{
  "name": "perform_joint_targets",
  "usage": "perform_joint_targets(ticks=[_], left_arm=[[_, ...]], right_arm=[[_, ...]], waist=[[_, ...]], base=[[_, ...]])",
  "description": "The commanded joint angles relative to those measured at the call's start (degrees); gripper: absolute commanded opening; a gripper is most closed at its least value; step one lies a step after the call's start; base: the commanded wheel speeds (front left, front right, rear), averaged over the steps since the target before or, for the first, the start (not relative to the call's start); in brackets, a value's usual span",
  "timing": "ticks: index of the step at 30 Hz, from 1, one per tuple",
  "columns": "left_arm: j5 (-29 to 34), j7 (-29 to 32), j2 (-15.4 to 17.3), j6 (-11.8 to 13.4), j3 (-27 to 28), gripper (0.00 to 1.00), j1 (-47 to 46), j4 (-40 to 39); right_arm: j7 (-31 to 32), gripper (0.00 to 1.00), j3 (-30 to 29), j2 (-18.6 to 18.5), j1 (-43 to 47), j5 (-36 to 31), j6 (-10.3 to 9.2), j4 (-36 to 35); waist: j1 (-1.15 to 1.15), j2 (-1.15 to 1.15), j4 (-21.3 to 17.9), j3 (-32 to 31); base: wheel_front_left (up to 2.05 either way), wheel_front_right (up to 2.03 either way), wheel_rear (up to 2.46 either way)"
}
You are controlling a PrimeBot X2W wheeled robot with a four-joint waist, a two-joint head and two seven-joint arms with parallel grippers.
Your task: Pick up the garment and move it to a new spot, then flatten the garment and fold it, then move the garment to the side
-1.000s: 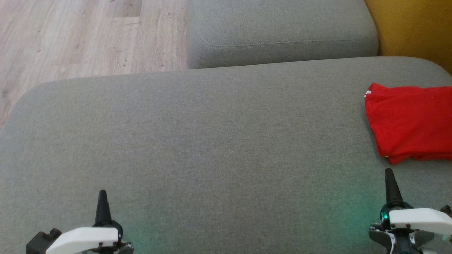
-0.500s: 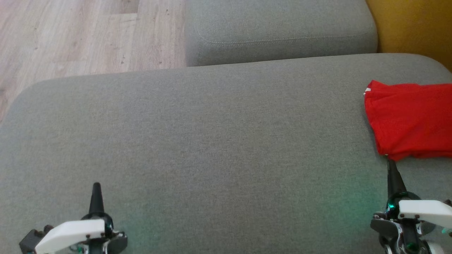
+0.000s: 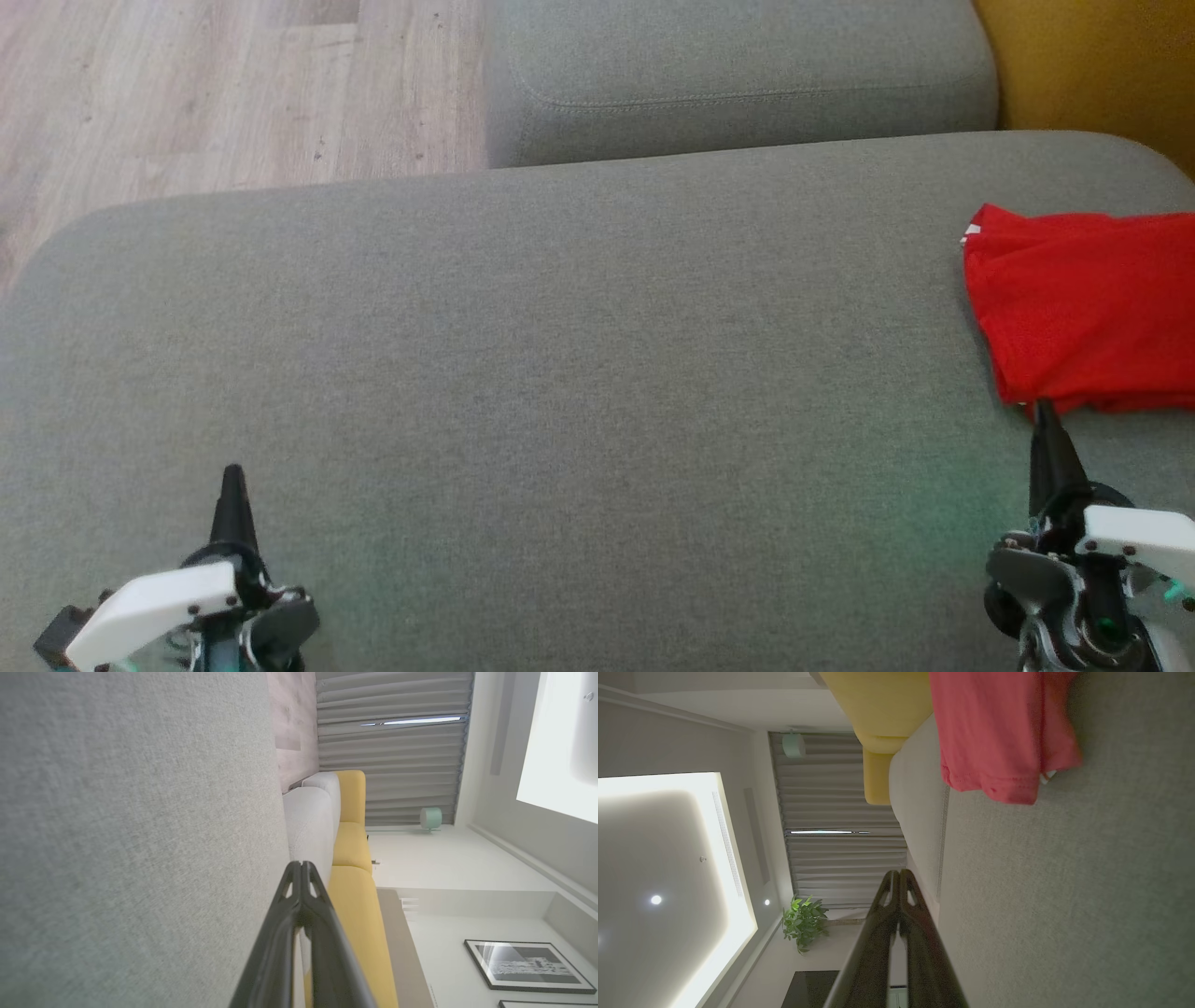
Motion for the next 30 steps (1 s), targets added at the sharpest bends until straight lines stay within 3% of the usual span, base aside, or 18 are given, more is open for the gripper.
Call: perform_joint_targets(ticks=[1,30], left_arm=[[-1.4,0.4,0.6,-0.7,2.2,0.00,-3.4,-1.7],[-2.0,1.2,0.2,-0.8,3.2,0.00,-3.7,-1.6]], right_arm=[[0.6,0.00,0.8,-1.0,-2.9,1.6,0.39,-2.1],[1.2,0.00,0.3,-0.7,-3.2,2.5,0.40,-2.1]], waist=[[0.00,0.00,0.0,0.0],[0.00,0.00,-0.1,0.1]], base=[[0.00,0.00,0.00],[0.00,0.00,0.00]])
